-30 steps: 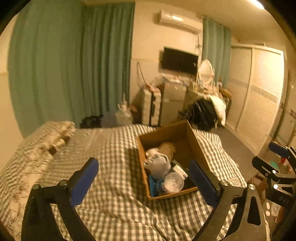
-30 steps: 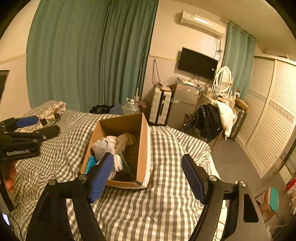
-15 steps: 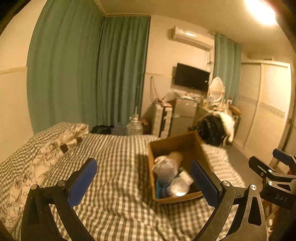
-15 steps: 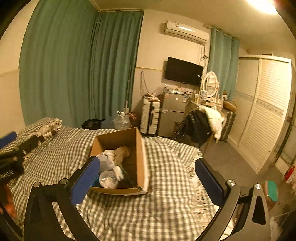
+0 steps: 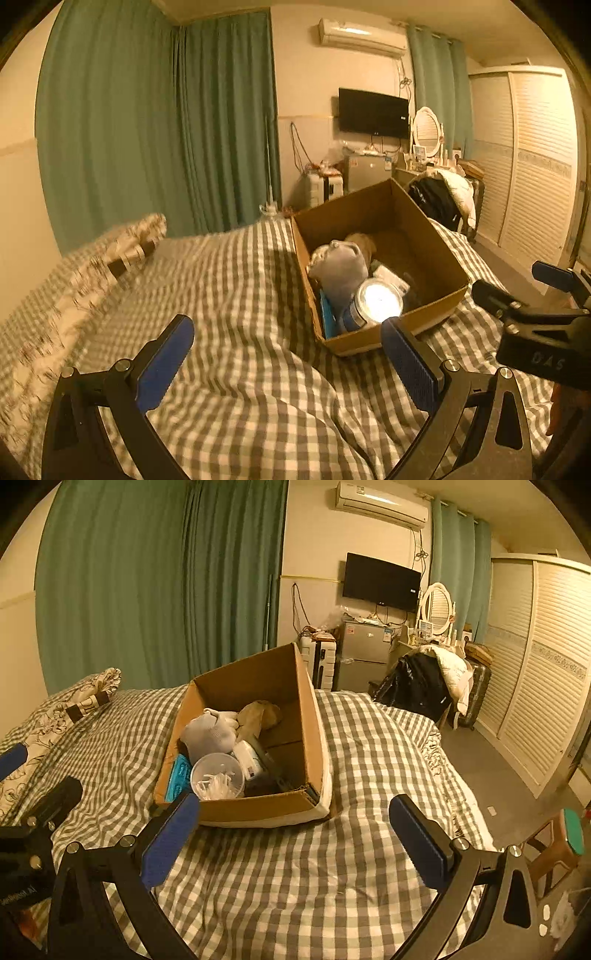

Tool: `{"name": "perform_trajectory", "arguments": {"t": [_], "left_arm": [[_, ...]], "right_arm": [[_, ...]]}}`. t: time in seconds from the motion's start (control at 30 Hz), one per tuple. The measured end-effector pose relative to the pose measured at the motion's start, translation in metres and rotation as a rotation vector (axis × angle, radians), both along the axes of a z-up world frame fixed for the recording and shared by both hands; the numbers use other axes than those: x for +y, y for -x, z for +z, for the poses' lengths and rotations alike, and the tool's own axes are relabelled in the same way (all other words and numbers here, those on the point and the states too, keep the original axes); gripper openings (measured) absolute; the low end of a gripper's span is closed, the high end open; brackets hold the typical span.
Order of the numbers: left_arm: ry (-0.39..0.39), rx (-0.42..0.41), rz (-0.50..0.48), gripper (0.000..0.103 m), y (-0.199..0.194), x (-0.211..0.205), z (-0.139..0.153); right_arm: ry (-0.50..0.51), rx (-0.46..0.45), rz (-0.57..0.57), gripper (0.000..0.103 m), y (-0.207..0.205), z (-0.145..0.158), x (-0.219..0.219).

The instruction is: Organize objects

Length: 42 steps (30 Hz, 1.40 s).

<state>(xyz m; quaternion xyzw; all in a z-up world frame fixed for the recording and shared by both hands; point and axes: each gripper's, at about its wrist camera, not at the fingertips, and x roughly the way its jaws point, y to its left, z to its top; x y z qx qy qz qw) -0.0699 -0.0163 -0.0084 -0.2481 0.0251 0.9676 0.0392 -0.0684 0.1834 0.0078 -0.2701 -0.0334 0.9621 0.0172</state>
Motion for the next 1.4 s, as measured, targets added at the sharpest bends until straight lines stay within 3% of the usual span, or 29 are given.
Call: {"name": "perform_trajectory", "arguments": {"t": [0.37, 1.4], "left_arm": [[-0.138, -0.05, 0.05, 0.103, 0.003, -0.022, -0.002], [-0.113, -0.065, 0.052, 0.103, 0.001, -0.018, -0.005]], "right_arm": [[-0.017, 0.009, -0.012, 0.103, -0.005, 0.011, -0.001], [-0.031, 0.01, -0.012, 0.103, -0.009, 0.012, -0.005]]}}
